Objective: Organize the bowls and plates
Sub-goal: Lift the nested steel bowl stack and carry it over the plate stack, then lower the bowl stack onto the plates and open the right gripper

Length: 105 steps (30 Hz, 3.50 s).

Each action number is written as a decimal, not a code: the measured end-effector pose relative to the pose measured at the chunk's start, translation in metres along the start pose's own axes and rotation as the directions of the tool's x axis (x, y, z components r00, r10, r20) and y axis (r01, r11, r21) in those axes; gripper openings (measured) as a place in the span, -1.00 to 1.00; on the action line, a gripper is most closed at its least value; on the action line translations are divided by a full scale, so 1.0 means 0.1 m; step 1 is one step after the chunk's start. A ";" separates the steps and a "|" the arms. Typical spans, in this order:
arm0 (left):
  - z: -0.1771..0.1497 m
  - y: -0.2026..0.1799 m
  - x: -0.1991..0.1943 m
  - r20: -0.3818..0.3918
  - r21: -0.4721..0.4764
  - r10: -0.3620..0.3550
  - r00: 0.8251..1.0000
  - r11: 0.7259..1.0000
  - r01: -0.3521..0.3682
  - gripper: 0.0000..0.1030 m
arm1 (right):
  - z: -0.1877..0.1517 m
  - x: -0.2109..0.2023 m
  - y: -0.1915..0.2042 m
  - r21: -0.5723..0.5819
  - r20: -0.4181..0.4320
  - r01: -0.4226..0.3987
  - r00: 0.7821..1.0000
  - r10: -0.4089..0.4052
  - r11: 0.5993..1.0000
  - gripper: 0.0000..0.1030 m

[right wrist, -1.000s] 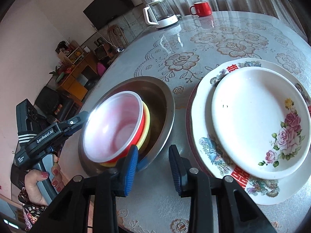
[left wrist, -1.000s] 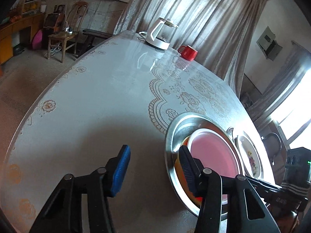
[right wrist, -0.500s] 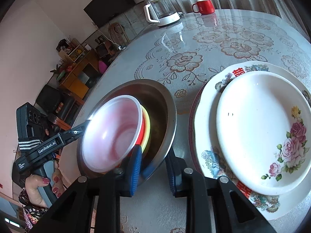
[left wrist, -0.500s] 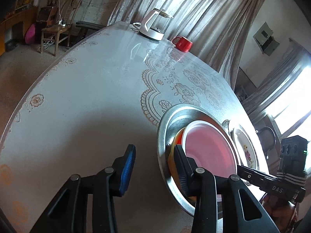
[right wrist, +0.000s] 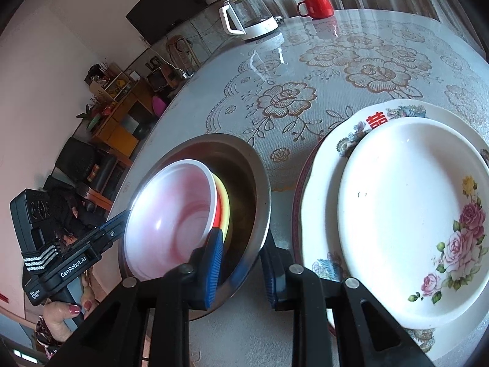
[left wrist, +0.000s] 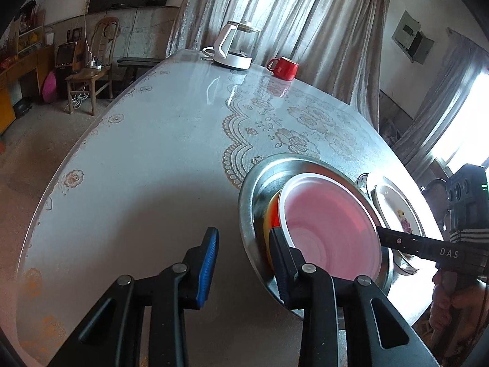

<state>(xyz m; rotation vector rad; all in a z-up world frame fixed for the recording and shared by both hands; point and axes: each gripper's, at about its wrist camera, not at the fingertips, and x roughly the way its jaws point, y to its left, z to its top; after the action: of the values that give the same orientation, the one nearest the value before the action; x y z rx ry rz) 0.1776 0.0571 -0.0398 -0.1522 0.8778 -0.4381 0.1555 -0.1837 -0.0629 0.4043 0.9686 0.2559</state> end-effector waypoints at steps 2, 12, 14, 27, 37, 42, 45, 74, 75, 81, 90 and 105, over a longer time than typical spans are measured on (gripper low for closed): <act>0.00 0.01 0.00 -0.001 -0.004 -0.006 1.000 1.000 0.006 -0.37 | 0.02 0.01 -0.01 0.008 -0.005 -0.011 1.000 0.011 1.000 -0.53; -0.05 0.07 0.03 -0.008 -0.071 -0.079 0.997 0.994 0.079 -0.37 | 0.12 0.05 -0.03 -0.004 -0.034 -0.013 0.999 0.013 1.000 -0.53; -0.06 0.11 0.03 -0.011 -0.092 -0.104 0.994 0.990 0.103 -0.37 | 0.13 0.06 -0.06 0.008 -0.042 -0.025 0.999 0.025 1.000 -0.53; -0.08 0.02 0.00 -0.004 -0.002 -0.124 0.992 0.992 0.124 -0.63 | 0.14 0.07 -0.14 0.031 -0.057 -0.072 0.996 0.074 0.997 -0.73; 0.02 -0.12 -0.31 0.074 0.042 -0.111 0.991 0.993 0.108 -0.63 | 0.11 -0.04 -0.11 0.023 -0.029 -0.106 0.994 0.106 0.994 -0.76; 0.19 -0.30 -0.46 0.114 0.060 -0.126 0.985 0.991 0.120 -0.63 | 0.18 -0.31 -0.06 0.007 0.028 -0.123 0.992 0.123 0.992 -0.76; 0.31 -0.45 -0.51 0.130 0.082 -0.150 0.980 0.987 0.140 -0.63 | 0.23 -0.50 -0.07 0.005 0.064 -0.124 0.990 0.124 0.992 -0.76; 0.50 -1.86 0.34 -0.008 0.138 -0.287 0.958 0.948 0.285 -0.63 | 0.15 -1.61 -1.31 0.188 0.230 -0.005 0.973 -0.039 0.982 -0.75; 0.49 -1.86 0.37 -0.010 0.139 -0.284 0.959 0.949 0.283 -0.63 | 0.14 -1.60 -1.34 0.192 0.227 -0.005 0.973 -0.040 0.981 -0.75; 0.43 -1.89 0.51 -0.029 0.141 -0.268 0.963 0.953 0.269 -0.63 | 0.11 -1.53 -1.47 0.215 0.213 -0.005 0.976 -0.042 0.977 -0.75; 0.31 -1.90 0.72 -0.059 0.155 -0.227 0.972 0.960 0.234 -0.61 | 0.04 -1.39 -1.61 0.235 0.182 0.013 0.982 -0.057 0.972 -0.75; 0.25 -1.88 0.83 -0.066 0.176 -0.186 0.980 0.965 0.195 -0.61 | 0.00 -1.21 -1.72 0.265 0.161 0.010 0.985 -0.054 0.964 -0.75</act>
<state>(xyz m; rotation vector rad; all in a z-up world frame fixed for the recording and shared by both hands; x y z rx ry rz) 0.1854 -0.1493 -0.0250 -0.0579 0.8695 -0.7024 0.0952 -0.3843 -0.0493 0.6433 0.8447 0.0606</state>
